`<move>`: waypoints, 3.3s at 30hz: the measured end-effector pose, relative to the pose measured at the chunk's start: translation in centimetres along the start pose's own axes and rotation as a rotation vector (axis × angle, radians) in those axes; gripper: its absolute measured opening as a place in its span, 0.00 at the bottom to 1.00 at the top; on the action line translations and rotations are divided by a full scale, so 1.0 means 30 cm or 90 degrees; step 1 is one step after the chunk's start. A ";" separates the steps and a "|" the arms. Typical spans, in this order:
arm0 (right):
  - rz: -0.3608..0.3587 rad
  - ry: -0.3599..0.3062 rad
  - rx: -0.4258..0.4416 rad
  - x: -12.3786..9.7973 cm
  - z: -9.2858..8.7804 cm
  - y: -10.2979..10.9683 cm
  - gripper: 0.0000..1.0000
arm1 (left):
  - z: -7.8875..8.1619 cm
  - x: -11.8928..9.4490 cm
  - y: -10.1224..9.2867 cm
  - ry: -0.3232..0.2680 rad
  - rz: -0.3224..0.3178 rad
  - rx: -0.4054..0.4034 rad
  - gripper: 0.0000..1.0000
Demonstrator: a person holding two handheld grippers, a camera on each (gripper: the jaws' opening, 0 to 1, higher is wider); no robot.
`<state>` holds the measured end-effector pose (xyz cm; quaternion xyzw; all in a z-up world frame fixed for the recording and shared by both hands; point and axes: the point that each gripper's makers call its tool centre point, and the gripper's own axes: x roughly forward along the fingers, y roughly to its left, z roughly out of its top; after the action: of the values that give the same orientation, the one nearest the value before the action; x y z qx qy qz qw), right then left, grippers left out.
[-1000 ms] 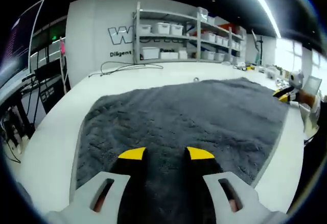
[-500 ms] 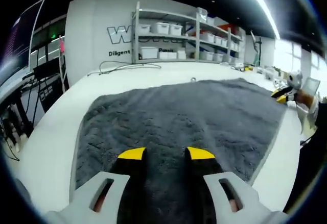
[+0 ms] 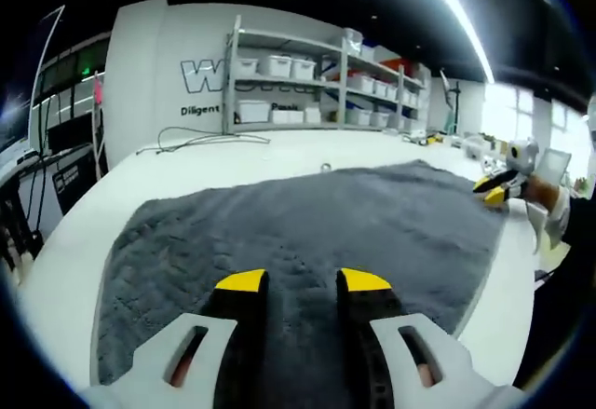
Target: Open the folded towel by lifting each exposed corner and separating the folded layers until the towel lies flat within the target outline without major curled edges
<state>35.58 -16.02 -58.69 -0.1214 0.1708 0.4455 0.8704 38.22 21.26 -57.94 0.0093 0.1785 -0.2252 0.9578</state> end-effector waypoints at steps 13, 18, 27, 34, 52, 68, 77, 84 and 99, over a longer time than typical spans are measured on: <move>0.026 -0.001 -0.018 0.102 0.058 0.089 0.30 | 0.028 0.070 -0.127 -0.001 -0.045 0.018 0.31; 0.029 -0.001 -0.019 0.120 0.070 0.104 0.31 | 0.031 0.088 -0.159 -0.002 -0.058 0.011 0.35; 0.021 0.007 -0.016 0.165 0.078 0.101 0.33 | 0.016 0.113 -0.211 0.005 -0.075 0.003 0.38; 0.016 0.013 0.017 0.205 0.061 0.080 0.33 | -0.012 0.133 -0.236 0.025 -0.086 0.016 0.39; 0.026 0.018 0.016 0.217 0.055 0.086 0.34 | -0.039 0.127 -0.249 0.019 -0.057 0.057 0.40; 0.024 0.029 0.018 0.209 0.052 0.097 0.34 | -0.043 0.116 -0.263 0.020 -0.057 0.061 0.40; 0.031 0.027 0.015 0.200 0.049 0.117 0.34 | -0.048 0.102 -0.275 0.016 -0.059 0.057 0.40; 0.032 0.031 0.012 0.197 0.048 0.125 0.34 | -0.050 0.095 -0.280 0.019 -0.059 0.057 0.40; 0.032 0.028 0.010 0.189 0.048 0.135 0.33 | -0.055 0.077 -0.301 0.017 -0.064 0.048 0.41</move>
<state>35.62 -9.00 -59.93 -0.1199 0.1968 0.4628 0.8560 35.67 12.30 -59.71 0.0399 0.1832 -0.2793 0.9417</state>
